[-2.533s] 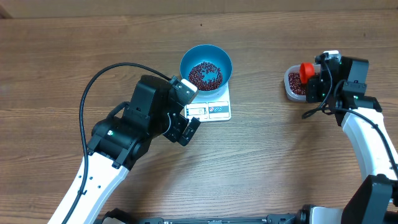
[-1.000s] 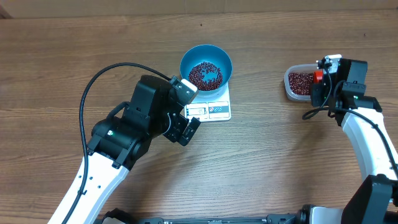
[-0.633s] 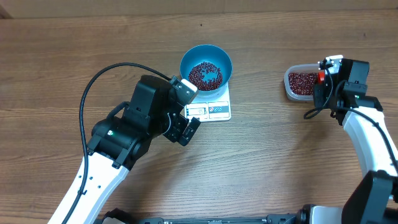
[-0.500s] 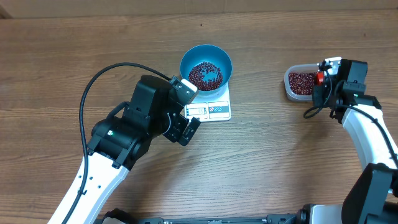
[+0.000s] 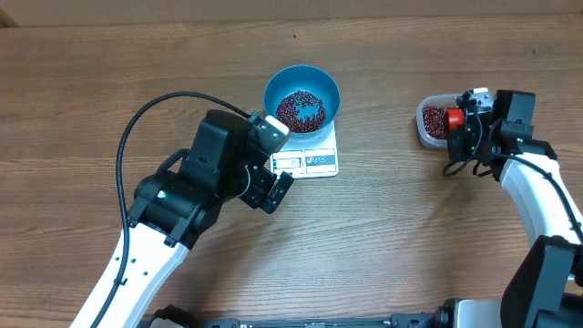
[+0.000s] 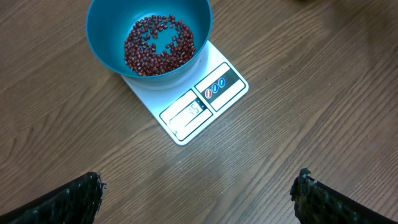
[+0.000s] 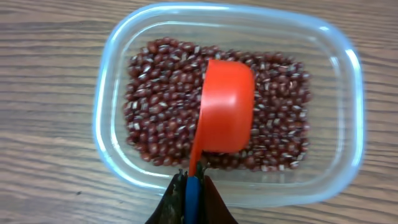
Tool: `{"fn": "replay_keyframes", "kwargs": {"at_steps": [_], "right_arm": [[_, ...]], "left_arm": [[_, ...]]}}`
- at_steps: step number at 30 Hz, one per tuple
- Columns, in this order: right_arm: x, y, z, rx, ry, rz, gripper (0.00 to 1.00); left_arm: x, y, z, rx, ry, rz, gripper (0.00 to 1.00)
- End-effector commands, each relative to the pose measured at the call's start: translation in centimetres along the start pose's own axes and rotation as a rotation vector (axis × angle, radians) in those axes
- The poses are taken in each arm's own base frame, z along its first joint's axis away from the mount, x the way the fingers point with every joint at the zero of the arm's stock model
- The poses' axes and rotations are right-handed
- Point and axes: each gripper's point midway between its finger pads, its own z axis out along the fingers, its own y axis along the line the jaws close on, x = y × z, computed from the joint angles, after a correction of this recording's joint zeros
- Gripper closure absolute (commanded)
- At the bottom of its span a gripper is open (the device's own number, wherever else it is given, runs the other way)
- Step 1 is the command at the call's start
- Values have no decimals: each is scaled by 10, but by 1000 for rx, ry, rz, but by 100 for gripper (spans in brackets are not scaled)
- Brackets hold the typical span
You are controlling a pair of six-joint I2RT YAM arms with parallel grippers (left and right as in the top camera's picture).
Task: Scoop item into bowl and weigh 150g on scale
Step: 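Drag the red scoop through the beans with the right gripper to fill it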
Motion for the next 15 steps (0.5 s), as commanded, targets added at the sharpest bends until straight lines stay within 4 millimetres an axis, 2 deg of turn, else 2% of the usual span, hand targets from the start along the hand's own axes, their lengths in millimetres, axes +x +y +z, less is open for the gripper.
{"fn": "replay_keyframes", "kwargs": {"at_steps": [1,10,15], "right_arm": [[13,14,5,-77,22,60,96],[4,39,1,-226,-23,70,96],[4,39,1,-226,-24,70,96]], "left_arm": [[0,1,0,-2,0,16,0],[0,1,0,-2,0,16,0],[0,1,0,-2,0,16,0]]}}
